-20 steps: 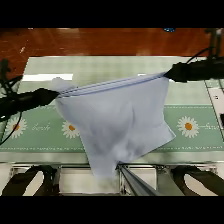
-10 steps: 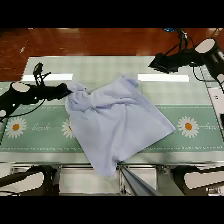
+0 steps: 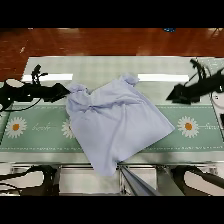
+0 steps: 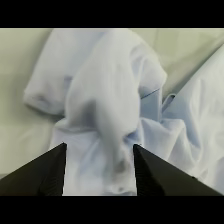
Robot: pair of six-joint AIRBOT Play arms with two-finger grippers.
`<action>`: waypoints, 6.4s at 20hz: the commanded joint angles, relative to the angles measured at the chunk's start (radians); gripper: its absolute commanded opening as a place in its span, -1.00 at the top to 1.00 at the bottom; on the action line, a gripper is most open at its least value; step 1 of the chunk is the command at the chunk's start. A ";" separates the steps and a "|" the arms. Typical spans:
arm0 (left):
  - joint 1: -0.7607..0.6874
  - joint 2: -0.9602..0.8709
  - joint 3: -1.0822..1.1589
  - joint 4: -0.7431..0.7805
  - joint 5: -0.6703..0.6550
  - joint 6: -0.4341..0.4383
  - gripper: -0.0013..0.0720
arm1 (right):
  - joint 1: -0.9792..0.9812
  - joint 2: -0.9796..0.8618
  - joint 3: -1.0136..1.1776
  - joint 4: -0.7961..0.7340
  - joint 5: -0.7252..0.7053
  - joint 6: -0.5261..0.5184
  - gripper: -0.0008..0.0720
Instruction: Fold the shirts.
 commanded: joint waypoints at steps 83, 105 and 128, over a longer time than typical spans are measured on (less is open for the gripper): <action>0.371 0.302 -0.219 -0.102 -0.310 0.050 -0.42 | -0.320 0.003 -0.062 0.068 -0.217 -0.042 -0.16; -0.017 -0.073 -0.082 0.039 -0.307 -0.041 0.91 | -0.249 -0.054 -0.415 0.081 -0.247 -0.042 -0.15; 0.260 0.366 0.894 -0.474 -0.097 0.008 0.91 | 0.068 0.135 1.053 0.011 -0.163 0.066 0.93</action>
